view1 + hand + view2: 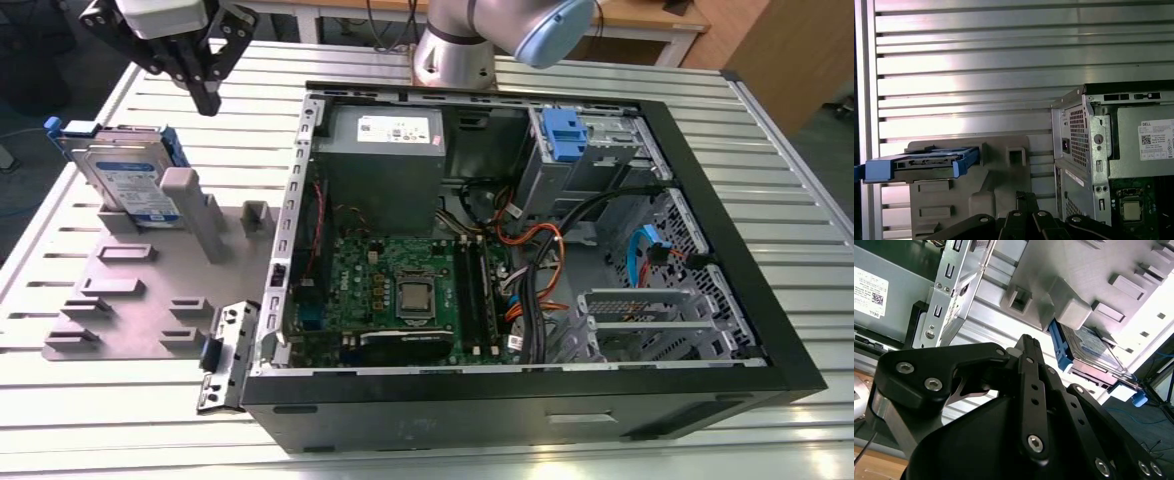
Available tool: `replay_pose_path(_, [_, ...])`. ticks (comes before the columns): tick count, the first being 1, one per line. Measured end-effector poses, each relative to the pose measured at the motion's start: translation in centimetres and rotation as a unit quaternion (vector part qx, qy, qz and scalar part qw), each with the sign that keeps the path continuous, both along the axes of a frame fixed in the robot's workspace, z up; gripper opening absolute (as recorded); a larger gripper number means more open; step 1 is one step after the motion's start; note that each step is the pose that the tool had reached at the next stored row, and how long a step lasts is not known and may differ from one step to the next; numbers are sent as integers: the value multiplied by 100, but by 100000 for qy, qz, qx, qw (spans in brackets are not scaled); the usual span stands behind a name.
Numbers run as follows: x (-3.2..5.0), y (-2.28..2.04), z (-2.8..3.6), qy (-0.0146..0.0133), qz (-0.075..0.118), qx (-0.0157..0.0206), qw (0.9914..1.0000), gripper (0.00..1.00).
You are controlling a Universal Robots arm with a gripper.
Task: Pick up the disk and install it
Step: 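Reach for the disk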
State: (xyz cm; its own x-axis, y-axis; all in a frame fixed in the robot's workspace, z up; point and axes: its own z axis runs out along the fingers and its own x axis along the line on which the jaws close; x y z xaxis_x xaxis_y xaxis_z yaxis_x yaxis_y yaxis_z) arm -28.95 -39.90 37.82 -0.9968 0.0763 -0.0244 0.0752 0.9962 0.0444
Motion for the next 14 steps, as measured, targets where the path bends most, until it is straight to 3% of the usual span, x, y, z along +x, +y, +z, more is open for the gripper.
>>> replay_pose_path(14, [-58,0,0,0,6,-1,100000,11])
